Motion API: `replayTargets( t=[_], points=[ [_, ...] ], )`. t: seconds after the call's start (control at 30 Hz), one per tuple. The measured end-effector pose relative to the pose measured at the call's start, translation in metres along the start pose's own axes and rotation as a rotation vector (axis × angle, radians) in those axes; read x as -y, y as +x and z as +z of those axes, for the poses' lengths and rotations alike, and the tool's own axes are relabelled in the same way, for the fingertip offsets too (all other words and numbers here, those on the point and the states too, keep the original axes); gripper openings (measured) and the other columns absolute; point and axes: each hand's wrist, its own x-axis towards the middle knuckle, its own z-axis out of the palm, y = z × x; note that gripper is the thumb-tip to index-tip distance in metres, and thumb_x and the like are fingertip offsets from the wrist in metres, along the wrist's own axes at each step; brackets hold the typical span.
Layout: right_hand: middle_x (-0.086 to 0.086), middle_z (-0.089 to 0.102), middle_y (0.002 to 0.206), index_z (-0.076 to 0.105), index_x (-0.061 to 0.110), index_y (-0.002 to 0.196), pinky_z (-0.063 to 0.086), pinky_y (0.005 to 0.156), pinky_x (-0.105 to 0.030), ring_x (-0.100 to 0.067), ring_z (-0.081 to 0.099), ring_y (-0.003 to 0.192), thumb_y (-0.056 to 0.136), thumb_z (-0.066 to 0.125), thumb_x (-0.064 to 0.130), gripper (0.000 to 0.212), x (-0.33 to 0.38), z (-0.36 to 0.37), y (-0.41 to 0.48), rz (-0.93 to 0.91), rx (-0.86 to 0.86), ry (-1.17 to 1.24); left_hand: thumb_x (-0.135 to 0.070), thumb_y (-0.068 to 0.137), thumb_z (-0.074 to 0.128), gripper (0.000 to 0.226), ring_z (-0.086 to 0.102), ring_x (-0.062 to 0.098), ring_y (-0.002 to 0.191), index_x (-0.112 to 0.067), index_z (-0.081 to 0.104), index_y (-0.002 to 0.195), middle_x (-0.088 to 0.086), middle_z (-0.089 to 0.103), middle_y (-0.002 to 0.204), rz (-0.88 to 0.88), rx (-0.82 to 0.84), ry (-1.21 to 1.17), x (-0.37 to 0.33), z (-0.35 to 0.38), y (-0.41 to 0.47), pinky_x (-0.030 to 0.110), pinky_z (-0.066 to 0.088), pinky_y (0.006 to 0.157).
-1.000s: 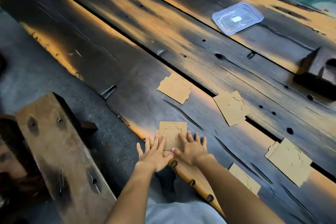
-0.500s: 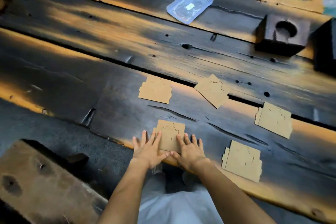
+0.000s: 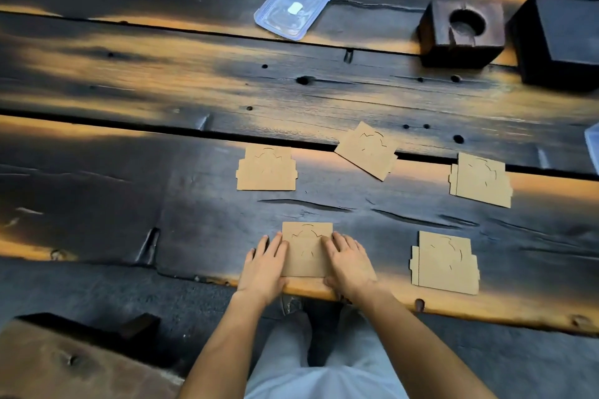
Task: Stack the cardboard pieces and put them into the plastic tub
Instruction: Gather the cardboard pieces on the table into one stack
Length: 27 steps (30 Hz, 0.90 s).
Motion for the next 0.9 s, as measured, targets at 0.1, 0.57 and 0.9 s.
replayTargets(
  t=[0.1, 0.57, 0.9],
  points=[
    [-0.016, 0.021, 0.168, 0.022, 0.014, 0.159, 0.020, 0.126, -0.043, -0.034, 0.023, 0.154, 0.094, 0.064, 0.021, 0.078, 0.002, 0.008, -0.001, 0.017, -0.018, 0.035, -0.034, 0.097, 0.067, 0.081, 0.012, 0.031, 0.159, -0.018, 0.020, 0.161, 0.000, 0.006, 0.175, 0.009, -0.005, -0.016, 0.002, 0.003, 0.003, 0.047, 0.024, 0.125],
    [-0.013, 0.018, 0.170, 0.021, 0.013, 0.160, 0.022, 0.124, -0.042, -0.031, 0.019, 0.155, 0.094, 0.068, 0.040, 0.086, -0.016, 0.006, -0.003, -0.068, -0.001, 0.024, -0.051, 0.094, 0.066, 0.087, 0.014, 0.029, 0.159, -0.024, 0.020, 0.162, -0.003, 0.010, 0.175, -0.025, -0.003, -0.029, -0.001, 0.001, 0.006, 0.043, 0.030, 0.122],
    [-0.013, 0.010, 0.173, 0.007, 0.017, 0.165, 0.023, 0.127, -0.044, -0.032, 0.016, 0.158, 0.096, 0.061, 0.057, 0.097, -0.008, -0.060, 0.074, -0.038, -0.116, 0.072, -0.062, 0.094, 0.060, 0.096, 0.012, 0.029, 0.160, -0.027, 0.008, 0.166, 0.001, 0.006, 0.175, -0.076, -0.152, 0.008, 0.048, -0.073, 0.050, 0.045, 0.031, 0.122]
  ],
)
